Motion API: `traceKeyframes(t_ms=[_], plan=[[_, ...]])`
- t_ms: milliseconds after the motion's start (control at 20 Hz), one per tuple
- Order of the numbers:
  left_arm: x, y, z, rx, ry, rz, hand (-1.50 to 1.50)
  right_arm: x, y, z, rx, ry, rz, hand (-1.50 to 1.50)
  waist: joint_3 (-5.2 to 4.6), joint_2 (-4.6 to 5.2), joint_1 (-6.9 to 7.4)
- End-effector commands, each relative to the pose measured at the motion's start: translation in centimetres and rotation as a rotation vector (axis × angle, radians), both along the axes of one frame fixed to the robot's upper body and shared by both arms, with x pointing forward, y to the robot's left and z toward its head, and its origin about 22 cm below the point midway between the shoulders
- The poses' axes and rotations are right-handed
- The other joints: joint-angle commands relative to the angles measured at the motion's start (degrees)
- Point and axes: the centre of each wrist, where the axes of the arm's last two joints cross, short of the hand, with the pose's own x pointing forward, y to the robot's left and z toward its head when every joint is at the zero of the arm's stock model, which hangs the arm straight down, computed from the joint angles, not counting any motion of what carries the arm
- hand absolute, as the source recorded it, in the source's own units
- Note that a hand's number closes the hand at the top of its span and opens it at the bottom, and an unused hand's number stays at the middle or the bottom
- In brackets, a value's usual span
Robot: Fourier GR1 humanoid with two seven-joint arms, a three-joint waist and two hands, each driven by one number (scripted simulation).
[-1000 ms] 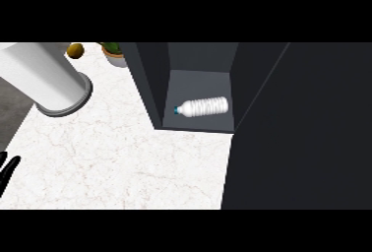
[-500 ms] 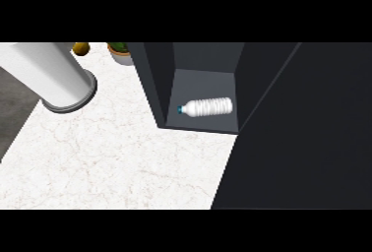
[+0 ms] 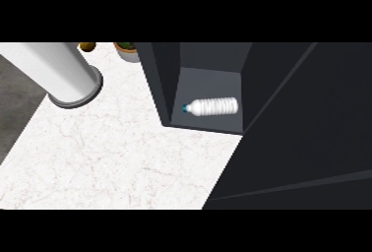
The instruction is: Pick up the bottled water, place it into the cabinet and close the cabinet
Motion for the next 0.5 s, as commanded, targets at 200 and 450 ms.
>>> traceKeyframes(t_ms=[200,450], plan=[[-0.2,1.6,0.7,0.004,-0.01,-0.024,-1.5,1.4,7.6,2.2,-0.055,0.083,0.17,1.5,0.27,0.94,1.97],[-1.1,3.5,0.4,-0.009,-0.024,-0.012,-1.5,4.0,12.0,5.1,-0.102,0.075,0.322,1.5,0.7,1.38,1.66]])
